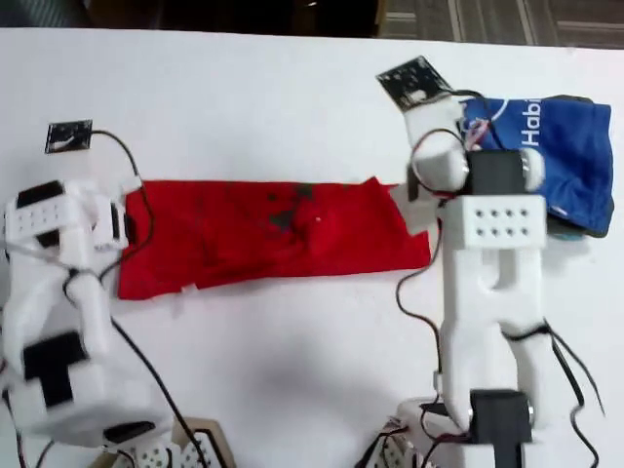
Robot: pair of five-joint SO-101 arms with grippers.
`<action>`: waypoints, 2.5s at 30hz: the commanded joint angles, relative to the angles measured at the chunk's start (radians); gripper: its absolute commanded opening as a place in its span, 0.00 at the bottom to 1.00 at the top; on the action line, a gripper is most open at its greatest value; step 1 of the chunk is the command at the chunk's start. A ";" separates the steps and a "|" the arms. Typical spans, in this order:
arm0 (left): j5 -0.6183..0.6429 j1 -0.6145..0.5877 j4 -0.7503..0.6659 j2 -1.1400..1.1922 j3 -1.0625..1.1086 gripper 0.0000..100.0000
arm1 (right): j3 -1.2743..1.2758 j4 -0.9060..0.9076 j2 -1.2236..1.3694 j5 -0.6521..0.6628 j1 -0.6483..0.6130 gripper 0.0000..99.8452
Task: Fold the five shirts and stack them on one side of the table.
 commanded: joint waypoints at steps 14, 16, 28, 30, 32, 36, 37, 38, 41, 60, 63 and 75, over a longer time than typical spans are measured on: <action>0.086 0.146 0.293 0.486 -0.481 0.22 | 0.385 -0.081 -0.375 0.018 0.163 0.02; 0.086 0.161 0.304 0.500 -0.484 0.22 | 0.459 -0.108 -0.423 0.021 0.170 0.02; 0.086 0.170 0.302 0.511 -0.475 0.03 | 0.818 -0.259 -0.593 0.101 0.170 0.02; 0.081 0.169 0.311 0.511 -0.475 0.04 | 0.844 -0.269 -0.604 0.101 0.171 0.02; 0.074 0.161 0.327 0.511 -0.479 0.02 | 0.853 -0.272 -0.611 0.101 0.171 0.02; 0.021 0.089 0.331 0.509 -0.486 0.03 | 0.858 -0.272 -0.615 0.101 0.182 0.02; 0.005 0.057 0.330 0.508 -0.486 0.03 | 0.858 -0.272 -0.615 0.101 0.196 0.02; -0.020 0.021 0.330 0.508 -0.495 0.03 | 0.858 -0.277 -0.615 0.101 0.214 0.02; -0.094 -0.112 0.338 0.511 -0.547 0.03 | 0.887 -0.321 -0.615 0.101 0.285 0.02; -0.161 -0.164 0.720 0.479 -0.803 0.03 | 1.416 -0.823 -0.615 0.100 0.349 0.02; -0.144 -0.094 0.720 0.411 -0.785 0.03 | 1.465 -0.874 -0.615 0.100 0.349 0.02; 0.064 0.351 0.720 0.110 -0.679 0.03 | 1.471 -0.881 -0.608 0.100 0.344 0.02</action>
